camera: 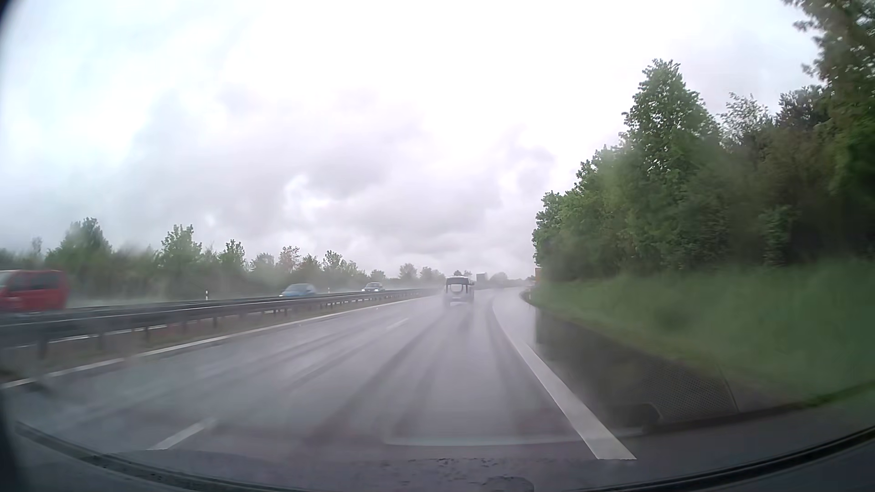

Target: Follow the waypoints while adhering to traffic rules and regulations

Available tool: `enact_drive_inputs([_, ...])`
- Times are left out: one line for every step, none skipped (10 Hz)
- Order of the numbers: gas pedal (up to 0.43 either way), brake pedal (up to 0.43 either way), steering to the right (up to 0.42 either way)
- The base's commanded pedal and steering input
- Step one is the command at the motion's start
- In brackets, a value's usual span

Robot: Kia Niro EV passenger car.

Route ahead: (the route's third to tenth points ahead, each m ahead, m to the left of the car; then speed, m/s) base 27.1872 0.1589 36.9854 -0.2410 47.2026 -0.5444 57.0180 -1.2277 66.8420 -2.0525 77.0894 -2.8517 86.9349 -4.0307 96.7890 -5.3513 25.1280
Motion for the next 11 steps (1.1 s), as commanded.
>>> enact_drive_inputs([0.339,0.0,0.007])
enact_drive_inputs([0.339,0.0,0.007])
enact_drive_inputs([0.339,0.0,0.007])
enact_drive_inputs([0.339,0.0,0.007])
enact_drive_inputs([0.339,0.0,0.007])
enact_drive_inputs([0.339,0.0,0.007])
enact_drive_inputs([0.339,0.0,0.007])
enact_drive_inputs([0.339,0.0,0.007])
enact_drive_inputs([0.339,0.0,0.007])
enact_drive_inputs([0.339,0.0,0.007])
enact_drive_inputs([0.339,0.0,0.007])
